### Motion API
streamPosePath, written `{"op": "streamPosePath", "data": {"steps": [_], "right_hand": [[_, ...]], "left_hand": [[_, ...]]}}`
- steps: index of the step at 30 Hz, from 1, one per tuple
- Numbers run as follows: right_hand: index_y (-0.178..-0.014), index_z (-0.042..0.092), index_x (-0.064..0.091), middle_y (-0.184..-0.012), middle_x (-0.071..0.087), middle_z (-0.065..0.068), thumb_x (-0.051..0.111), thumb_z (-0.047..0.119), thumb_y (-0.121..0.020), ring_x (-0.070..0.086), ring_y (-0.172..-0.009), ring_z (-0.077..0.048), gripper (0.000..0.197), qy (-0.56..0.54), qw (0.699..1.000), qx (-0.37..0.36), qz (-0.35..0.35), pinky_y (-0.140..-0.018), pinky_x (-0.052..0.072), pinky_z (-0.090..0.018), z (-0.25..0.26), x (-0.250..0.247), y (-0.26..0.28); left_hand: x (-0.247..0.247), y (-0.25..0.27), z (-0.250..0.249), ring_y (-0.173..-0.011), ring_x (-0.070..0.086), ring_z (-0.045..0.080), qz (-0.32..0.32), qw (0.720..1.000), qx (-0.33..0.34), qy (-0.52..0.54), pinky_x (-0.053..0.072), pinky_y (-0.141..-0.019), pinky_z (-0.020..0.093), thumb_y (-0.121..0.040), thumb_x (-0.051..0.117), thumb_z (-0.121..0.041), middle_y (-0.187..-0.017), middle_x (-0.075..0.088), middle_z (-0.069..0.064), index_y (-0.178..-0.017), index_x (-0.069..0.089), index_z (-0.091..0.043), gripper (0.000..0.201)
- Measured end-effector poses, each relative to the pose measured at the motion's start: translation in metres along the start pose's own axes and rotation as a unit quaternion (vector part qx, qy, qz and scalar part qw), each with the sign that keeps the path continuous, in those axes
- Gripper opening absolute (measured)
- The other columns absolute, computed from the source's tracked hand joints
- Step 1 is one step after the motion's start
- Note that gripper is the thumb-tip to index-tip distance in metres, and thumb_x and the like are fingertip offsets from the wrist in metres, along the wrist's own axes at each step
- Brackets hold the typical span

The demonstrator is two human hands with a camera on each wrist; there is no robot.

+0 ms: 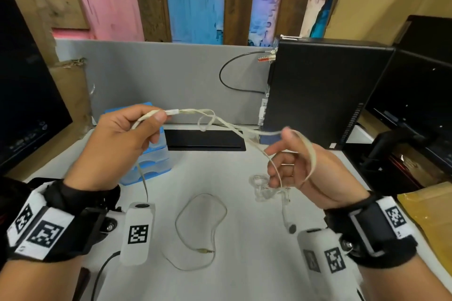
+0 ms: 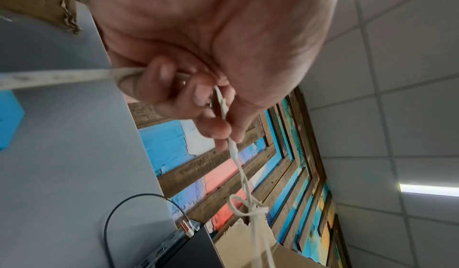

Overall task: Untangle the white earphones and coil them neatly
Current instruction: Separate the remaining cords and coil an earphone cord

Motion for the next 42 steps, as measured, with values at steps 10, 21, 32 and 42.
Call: {"op": "streamPosePath", "data": {"steps": [10, 21, 32, 42], "right_hand": [[-0.085, 0.008, 0.075, -0.075, 0.073, -0.008, 0.073, 0.009, -0.086, 0.066, -0.07, -0.019, 0.002, 0.199, 0.963, -0.169, -0.072, -0.07, 0.055, -0.03, 0.001, 0.018, 0.014], [-0.131, 0.032, 0.057, -0.124, 0.066, 0.018, 0.077, 0.044, -0.071, 0.056, -0.123, -0.001, 0.064, 0.204, 0.952, -0.217, -0.075, -0.103, 0.046, -0.027, -0.005, 0.064, 0.031], [-0.069, 0.005, 0.07, -0.048, 0.026, -0.005, 0.06, 0.047, -0.083, 0.019, -0.046, -0.017, 0.045, 0.261, 0.953, -0.146, -0.057, -0.042, 0.02, -0.023, 0.026, 0.019, 0.037], [-0.074, 0.02, 0.075, -0.05, 0.049, -0.005, 0.058, 0.07, -0.074, 0.046, -0.048, -0.023, 0.052, 0.403, 0.877, -0.001, -0.261, -0.054, 0.044, -0.034, 0.026, -0.105, 0.052]], "left_hand": [[0.022, 0.018, -0.024, -0.056, 0.056, 0.016, 0.063, 0.997, 0.035, -0.003, 0.045, -0.054, 0.02, -0.093, 0.058, -0.012, -0.088, 0.077, 0.005, -0.097, 0.074, -0.009, 0.017], [0.044, 0.04, -0.035, -0.056, 0.056, 0.012, 0.161, 0.983, 0.091, 0.006, 0.05, -0.058, 0.021, -0.085, 0.076, -0.02, -0.08, 0.075, -0.006, -0.093, 0.08, -0.021, 0.009], [0.03, 0.016, -0.01, -0.049, 0.038, 0.025, 0.128, 0.991, 0.001, -0.049, 0.036, -0.047, 0.027, -0.084, 0.069, -0.047, -0.051, 0.058, 0.001, -0.083, 0.079, -0.026, 0.023], [0.04, 0.006, 0.068, -0.071, 0.067, 0.015, 0.274, 0.941, -0.106, -0.17, 0.05, -0.064, 0.025, -0.09, 0.071, -0.021, -0.08, 0.076, -0.004, -0.086, 0.079, -0.027, 0.011]]}}
Point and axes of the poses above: each hand's wrist, its own y-axis away from the middle knuckle, its own x-axis out of the palm, z = x × y, the point moved 3 cm from there along -y, towards the middle knuckle
